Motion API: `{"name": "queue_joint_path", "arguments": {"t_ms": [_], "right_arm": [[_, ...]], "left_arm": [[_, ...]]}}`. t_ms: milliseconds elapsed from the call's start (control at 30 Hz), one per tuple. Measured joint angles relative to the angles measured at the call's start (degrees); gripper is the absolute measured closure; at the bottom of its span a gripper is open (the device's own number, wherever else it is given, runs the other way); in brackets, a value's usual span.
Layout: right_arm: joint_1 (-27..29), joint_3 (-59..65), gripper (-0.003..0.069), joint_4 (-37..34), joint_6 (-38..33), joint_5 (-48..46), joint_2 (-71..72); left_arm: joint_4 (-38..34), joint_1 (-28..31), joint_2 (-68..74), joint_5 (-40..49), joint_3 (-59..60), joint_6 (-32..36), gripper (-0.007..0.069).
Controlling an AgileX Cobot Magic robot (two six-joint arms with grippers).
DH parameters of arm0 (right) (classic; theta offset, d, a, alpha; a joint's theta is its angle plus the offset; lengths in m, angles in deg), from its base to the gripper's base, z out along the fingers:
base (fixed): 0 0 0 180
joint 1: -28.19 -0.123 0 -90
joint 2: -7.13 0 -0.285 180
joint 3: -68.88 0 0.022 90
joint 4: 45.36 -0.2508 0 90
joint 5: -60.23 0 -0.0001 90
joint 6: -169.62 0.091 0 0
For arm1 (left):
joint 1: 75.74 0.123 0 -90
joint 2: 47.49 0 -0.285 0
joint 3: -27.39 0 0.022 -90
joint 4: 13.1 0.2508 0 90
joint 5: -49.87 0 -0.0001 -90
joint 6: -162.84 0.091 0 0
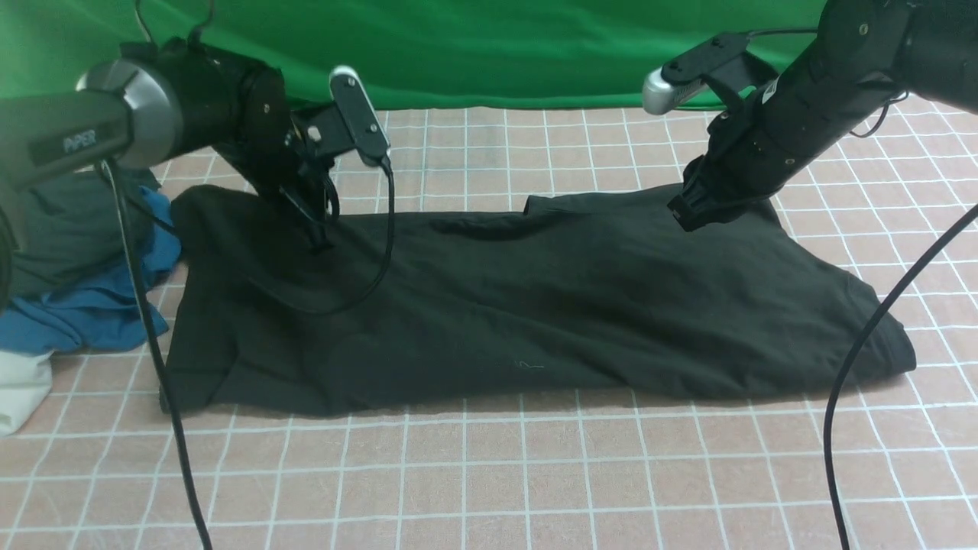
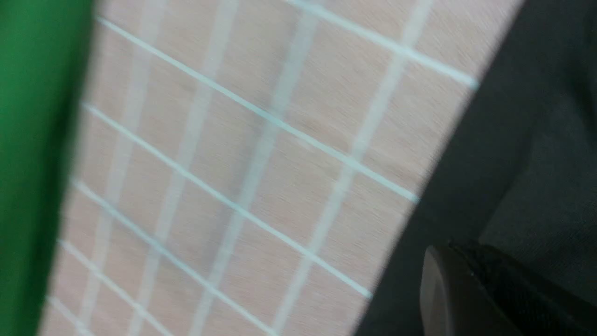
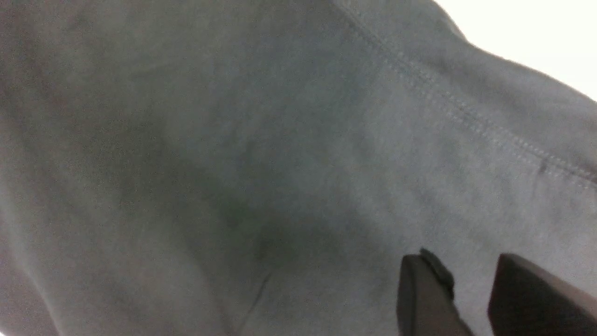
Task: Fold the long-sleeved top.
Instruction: Use the right arm to clamp the right edge of the fabric
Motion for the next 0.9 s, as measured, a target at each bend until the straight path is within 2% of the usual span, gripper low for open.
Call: {"name": "queue_joint_path", "arguments": {"t_ms": [200, 333, 467, 567, 600, 667, 700, 733, 767, 833, 900], "right_arm": [[1.4, 0.0, 0.0421, 0.0, 1.9, 0.4, 0.0], [5.0, 0.0, 0.0419, 0.0, 4.9, -1.4, 0.1], [10.0, 0.5, 0.0404, 0.2, 8.2, -7.0, 0.2], [12.4, 2.1, 0.0344, 0.5, 10.4, -8.5, 0.4], [14.4, 3.6, 0.0273, 0.9, 11.8, -9.5, 0.4], [16.5, 5.8, 0.0163, 1.3, 13.2, -10.0, 0.4], [16.5, 6.1, 0.0151, 1.3, 13.3, -10.0, 0.4], [17.8, 7.9, 0.0076, 1.6, 14.0, -9.7, 0.4], [18.8, 9.8, 0.0022, 1.9, 14.4, -9.2, 0.4], [19.4, 11.0, 0.0000, 1.9, 14.8, -8.4, 0.4], [19.8, 13.8, -0.0024, 2.3, 15.2, -4.6, 0.4]], "left_arm": [[0.1, 0.0, 0.4, -3.5, 0.0, -0.1, 0.0606], [0.5, 0.1, 1.3, -4.0, 0.0, 0.0, 0.0601], [1.5, 0.7, 1.4, -3.9, 0.0, -2.4, 0.0524], [2.5, 1.4, 1.4, -3.9, 0.0, -5.6, 0.0461], [2.9, 2.0, 1.3, -3.3, 0.0, -10.4, 0.0382], [2.9, 2.5, 1.1, -1.5, 0.0, -16.9, 0.0300], [2.9, 2.5, 1.0, -1.2, 0.0, -18.4, 0.0291], [2.7, 2.6, 0.5, 0.5, 0.0, -22.7, 0.0222], [1.3, 2.6, -0.3, 1.6, 0.0, -24.9, 0.0186], [-0.7, 2.6, -1.3, 2.1, 0.0, -25.4, 0.0157], [-9.1, 2.5, -4.0, 3.2, 0.0, -22.7, 0.0147]]}}
